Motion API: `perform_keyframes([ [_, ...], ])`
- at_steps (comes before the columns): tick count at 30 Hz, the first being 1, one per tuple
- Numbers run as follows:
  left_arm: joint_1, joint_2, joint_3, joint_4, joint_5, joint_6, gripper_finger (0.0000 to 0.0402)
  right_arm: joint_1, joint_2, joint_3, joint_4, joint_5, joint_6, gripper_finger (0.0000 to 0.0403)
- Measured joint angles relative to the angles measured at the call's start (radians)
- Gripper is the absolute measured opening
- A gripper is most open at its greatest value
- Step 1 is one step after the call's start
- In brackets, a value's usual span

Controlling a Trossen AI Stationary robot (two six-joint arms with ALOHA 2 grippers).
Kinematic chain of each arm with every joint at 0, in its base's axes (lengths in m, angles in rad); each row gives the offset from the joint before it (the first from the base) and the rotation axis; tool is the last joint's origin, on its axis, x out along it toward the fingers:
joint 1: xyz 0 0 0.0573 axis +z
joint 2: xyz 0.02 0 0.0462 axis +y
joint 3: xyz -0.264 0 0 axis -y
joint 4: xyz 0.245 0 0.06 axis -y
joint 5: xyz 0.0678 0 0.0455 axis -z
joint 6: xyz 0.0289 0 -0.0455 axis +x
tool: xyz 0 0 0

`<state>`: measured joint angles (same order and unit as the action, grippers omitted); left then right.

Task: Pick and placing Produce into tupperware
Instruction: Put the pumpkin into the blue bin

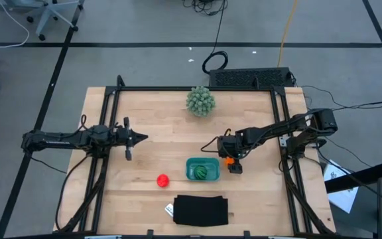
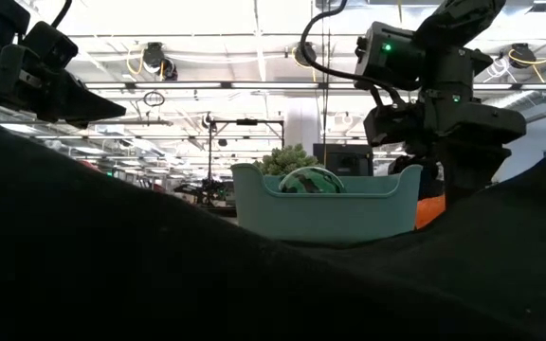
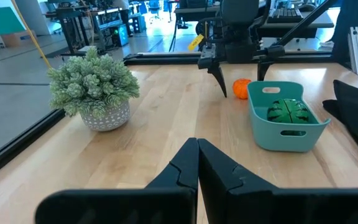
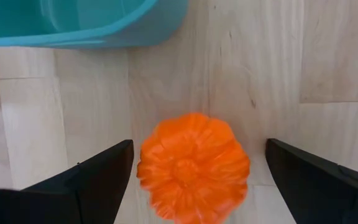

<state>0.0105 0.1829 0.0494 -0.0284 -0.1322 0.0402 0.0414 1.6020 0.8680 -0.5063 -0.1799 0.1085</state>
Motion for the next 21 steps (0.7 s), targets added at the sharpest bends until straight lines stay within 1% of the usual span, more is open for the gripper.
perform_keyframes([
  [3,0.0,0.0,0.0,0.0,0.0,0.0,0.0006,0.005,0.0,0.0,0.001,0.0,0.001,0.0355],
  [6,0.0,0.0,0.0,0.0,0.0,0.0,0.0006,0.006,0.0,0.0,0.001,0.0,0.003,0.0344],
  [16,0.0,0.0,0.0,0.0,0.0,-0.001,0.0005,0.006,0.0,0.0,0.0,-0.007,0.001,0.0265],
  [21,0.0,0.0,0.0,0.0,0.0,-0.001,0.0006,0.006,0.0,0.0,0.0,-0.007,0.0,0.0238],
])
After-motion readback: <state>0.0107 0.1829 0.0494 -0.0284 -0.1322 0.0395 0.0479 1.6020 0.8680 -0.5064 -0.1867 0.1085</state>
